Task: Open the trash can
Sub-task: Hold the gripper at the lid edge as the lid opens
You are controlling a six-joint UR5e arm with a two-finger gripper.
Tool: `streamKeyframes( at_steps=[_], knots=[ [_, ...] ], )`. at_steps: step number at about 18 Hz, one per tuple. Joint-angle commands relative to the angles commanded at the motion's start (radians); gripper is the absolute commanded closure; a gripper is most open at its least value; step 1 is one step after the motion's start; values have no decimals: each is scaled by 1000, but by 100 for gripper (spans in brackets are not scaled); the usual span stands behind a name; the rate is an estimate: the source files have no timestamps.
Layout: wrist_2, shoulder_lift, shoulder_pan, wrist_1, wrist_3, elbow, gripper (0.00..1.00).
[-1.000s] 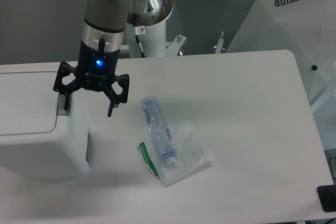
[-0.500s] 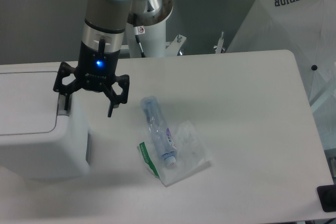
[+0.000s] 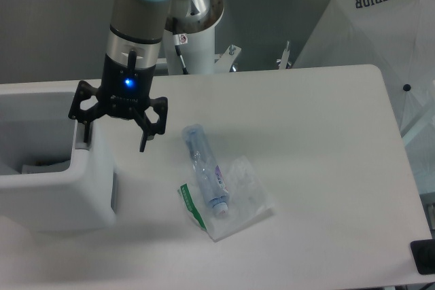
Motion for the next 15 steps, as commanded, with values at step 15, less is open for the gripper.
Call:
streamKeyframes(
  at_steps=[15],
  knots=[
    [205,17,144,2,162,88,0]
  ],
)
